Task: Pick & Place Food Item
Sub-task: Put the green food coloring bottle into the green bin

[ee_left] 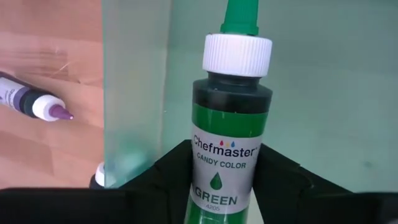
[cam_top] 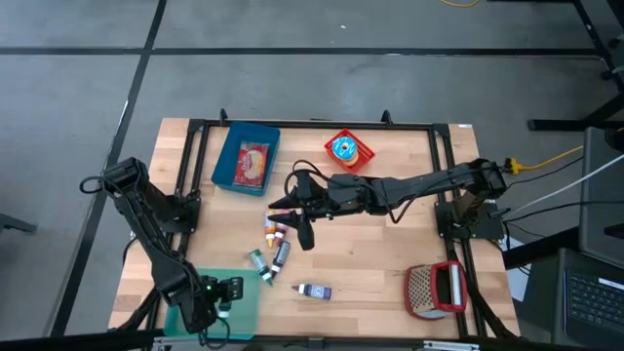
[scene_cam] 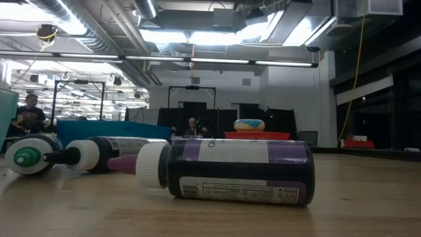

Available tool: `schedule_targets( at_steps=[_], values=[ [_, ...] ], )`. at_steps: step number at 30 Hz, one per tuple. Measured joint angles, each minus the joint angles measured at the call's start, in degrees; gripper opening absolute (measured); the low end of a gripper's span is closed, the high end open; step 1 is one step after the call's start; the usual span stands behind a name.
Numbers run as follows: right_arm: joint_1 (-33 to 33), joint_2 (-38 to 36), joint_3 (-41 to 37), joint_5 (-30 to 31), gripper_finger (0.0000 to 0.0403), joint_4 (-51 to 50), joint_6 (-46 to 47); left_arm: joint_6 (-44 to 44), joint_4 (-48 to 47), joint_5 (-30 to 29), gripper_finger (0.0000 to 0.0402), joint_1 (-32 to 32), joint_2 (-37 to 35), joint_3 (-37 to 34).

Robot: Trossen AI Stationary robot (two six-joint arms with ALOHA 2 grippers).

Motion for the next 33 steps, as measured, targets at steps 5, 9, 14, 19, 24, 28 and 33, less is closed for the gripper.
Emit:
schedule_targets(
  at_steps=[5, 9, 14, 19, 24, 28, 33],
  values=[
    [0.0, 0.0, 0.0, -0.1, 0.0142, -0.2, -0.4, -0.9, 0.0, 0.1, 0.0183, 1.2, 0.0, 0.0],
    [0.0, 0.0, 0.0, -0.3, 0.0142, -0.2, -2.0, -2.3, -0.8, -0.1, 0.0210, 2.4, 0.0, 0.0],
    [0.0, 0.0, 0.0, -2.8, 0.0142, -0.2, -3.1, -3.3, -4.7, -4.0, 0.0232, 4.3, -0.6, -0.1],
    [0.0, 0.0, 0.0, -3.4, 0.0142, -0.2, -3.3, -2.1, -7.6, -6.4, 0.0233, 6.5, -2.4, -0.1],
    [0.0, 0.0, 0.0, -3.8, 0.0142, -0.5, -4.8, -4.6, -7.7, -6.5, 0.0227, 10.9, -5.4, -0.1],
    [0.0, 0.0, 0.0, -3.9, 0.0142, -1.0, -5.0, -5.1, -7.7, -3.4, 0.0219, 16.1, -7.7, -0.1],
    [0.0, 0.0, 0.0, -5.4, 0.0142, -1.3, -5.1, 0.5, -7.1, 0.7, 0.0210, 21.8, -6.8, -0.1]
  ],
)
